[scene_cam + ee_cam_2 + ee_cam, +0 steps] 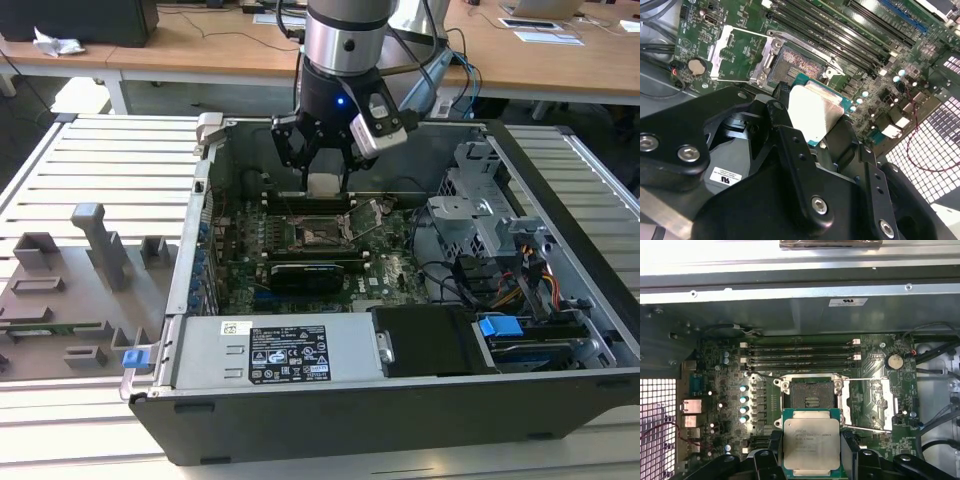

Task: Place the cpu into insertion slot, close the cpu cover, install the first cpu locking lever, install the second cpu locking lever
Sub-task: 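Place the cpu into insertion slot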

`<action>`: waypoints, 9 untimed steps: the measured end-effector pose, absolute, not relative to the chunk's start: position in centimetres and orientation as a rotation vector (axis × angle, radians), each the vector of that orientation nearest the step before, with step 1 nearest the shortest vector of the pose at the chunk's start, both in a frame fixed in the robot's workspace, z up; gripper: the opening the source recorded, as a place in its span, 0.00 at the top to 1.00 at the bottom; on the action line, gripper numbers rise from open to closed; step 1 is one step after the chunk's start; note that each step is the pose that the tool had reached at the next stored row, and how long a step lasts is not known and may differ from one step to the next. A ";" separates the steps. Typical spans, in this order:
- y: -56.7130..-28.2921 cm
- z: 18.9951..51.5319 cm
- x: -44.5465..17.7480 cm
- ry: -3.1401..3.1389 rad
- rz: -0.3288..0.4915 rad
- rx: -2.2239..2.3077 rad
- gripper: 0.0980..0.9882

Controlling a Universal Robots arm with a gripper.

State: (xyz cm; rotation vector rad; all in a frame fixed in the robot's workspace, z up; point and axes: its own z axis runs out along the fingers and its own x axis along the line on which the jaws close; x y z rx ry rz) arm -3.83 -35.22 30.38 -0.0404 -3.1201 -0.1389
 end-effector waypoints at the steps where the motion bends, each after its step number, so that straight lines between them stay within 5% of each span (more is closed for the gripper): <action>1: -35.2 30.3 -3.8 -3.120 -0.138 -0.040 0.50; 9: -35.1 30.2 -3.4 -3.121 -0.130 -0.040 0.50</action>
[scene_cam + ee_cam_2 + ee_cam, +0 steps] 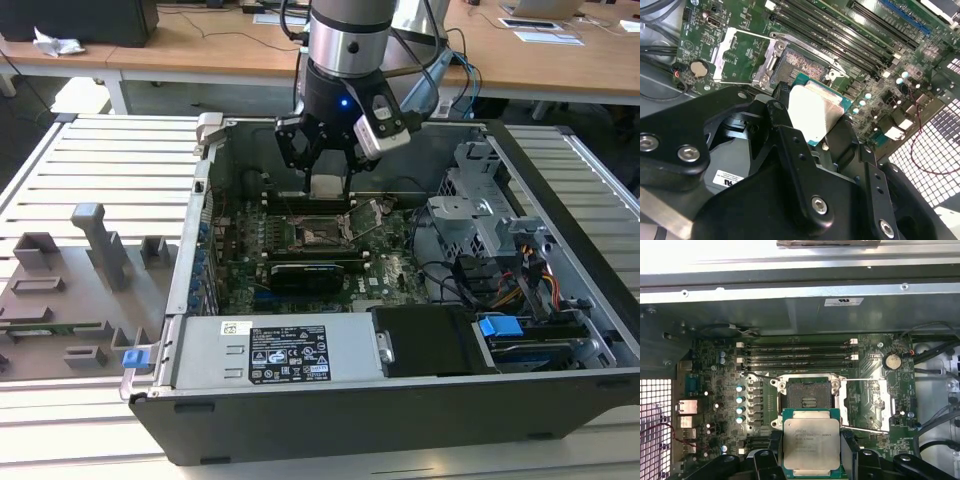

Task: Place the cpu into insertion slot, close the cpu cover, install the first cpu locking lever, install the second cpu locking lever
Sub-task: 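Place the cpu into insertion slot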

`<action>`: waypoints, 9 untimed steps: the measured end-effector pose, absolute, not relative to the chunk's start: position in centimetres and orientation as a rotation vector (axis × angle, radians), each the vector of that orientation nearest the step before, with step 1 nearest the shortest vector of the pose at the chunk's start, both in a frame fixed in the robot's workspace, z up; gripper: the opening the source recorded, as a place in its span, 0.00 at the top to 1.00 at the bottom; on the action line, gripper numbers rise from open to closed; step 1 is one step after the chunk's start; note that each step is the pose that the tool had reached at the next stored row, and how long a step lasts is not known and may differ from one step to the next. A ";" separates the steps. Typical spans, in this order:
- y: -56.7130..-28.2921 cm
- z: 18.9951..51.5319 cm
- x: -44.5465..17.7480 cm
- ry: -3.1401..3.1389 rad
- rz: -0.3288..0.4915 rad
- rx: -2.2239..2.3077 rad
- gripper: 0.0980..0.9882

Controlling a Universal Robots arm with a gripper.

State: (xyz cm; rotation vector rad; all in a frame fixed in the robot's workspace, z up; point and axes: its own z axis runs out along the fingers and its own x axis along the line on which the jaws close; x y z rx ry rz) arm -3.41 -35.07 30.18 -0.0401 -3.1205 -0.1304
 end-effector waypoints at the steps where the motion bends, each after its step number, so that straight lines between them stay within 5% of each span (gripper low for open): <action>1: -35.1 30.2 -3.4 -3.121 -0.130 -0.040 0.50; 9: -35.1 29.9 -3.2 -3.121 -0.128 -0.040 0.50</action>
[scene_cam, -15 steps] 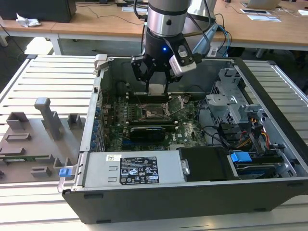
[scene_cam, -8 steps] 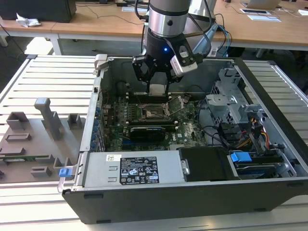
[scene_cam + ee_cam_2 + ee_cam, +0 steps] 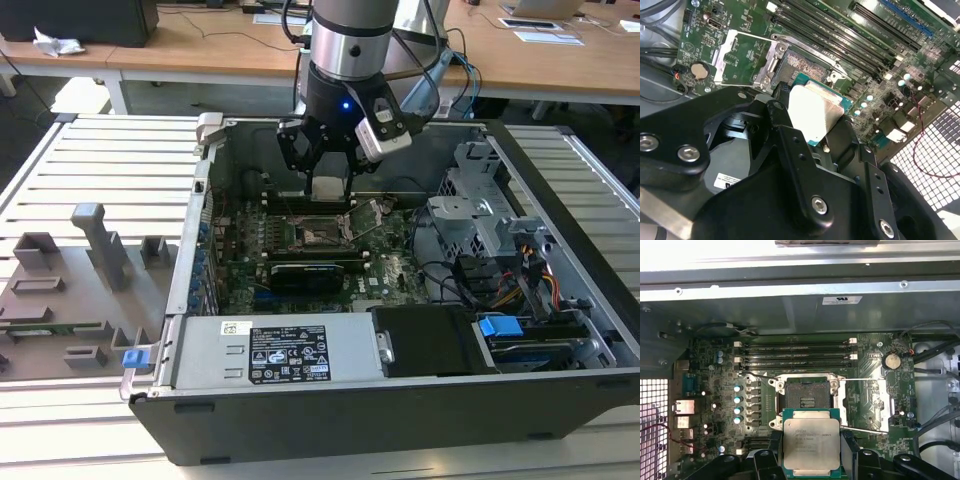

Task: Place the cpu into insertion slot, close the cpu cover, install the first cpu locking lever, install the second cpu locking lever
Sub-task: 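Place the cpu into insertion slot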

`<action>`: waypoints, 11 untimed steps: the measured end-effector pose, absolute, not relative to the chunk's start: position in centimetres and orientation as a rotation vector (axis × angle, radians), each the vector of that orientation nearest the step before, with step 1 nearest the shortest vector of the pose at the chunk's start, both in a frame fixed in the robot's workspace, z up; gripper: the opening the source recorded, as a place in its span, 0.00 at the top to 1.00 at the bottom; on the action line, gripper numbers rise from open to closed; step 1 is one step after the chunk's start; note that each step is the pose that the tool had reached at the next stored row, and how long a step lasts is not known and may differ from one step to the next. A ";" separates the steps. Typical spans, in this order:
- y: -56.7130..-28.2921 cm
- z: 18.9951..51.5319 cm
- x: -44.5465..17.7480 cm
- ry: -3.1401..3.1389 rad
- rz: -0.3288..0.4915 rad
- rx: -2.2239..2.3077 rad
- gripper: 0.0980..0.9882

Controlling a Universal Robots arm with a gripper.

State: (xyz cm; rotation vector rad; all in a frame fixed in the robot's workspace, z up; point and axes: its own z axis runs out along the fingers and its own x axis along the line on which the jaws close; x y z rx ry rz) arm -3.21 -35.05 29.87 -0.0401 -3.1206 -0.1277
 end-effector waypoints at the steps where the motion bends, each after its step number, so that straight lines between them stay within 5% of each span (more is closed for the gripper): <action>1: -35.1 29.8 -3.2 -3.121 -0.128 -0.040 0.50; 11: -35.0 29.5 -3.0 -3.121 -0.126 -0.040 0.50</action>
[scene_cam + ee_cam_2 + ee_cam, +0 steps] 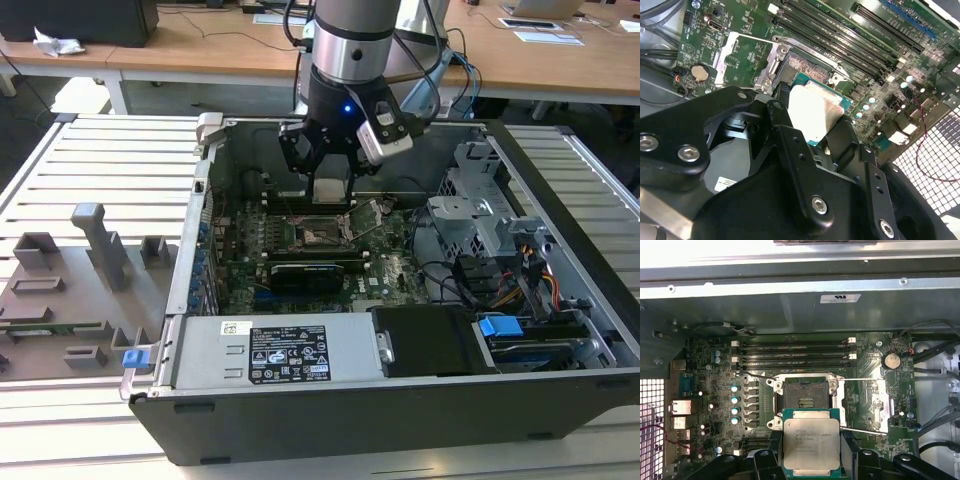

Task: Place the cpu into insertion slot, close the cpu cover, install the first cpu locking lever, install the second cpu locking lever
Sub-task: 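Place the cpu into insertion slot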

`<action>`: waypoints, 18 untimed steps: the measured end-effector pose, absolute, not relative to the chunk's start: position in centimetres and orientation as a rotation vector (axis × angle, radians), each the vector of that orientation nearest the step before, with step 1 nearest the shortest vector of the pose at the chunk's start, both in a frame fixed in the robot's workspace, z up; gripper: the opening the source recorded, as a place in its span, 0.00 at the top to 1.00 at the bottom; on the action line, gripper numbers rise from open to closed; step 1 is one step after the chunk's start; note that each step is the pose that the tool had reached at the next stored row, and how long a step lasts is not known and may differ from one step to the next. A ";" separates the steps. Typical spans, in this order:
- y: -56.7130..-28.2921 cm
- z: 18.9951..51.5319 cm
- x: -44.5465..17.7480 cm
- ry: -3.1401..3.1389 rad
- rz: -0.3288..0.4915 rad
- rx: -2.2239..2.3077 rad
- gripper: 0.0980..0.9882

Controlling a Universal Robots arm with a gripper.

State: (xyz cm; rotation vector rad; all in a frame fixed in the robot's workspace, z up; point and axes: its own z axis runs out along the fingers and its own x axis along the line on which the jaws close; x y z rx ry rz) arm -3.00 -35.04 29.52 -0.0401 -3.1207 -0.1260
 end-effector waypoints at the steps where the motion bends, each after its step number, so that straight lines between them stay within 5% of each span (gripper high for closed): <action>1: -35.0 29.5 -3.0 -3.121 -0.126 -0.040 0.50; 18: -35.0 28.7 -2.7 -3.121 -0.123 -0.040 0.50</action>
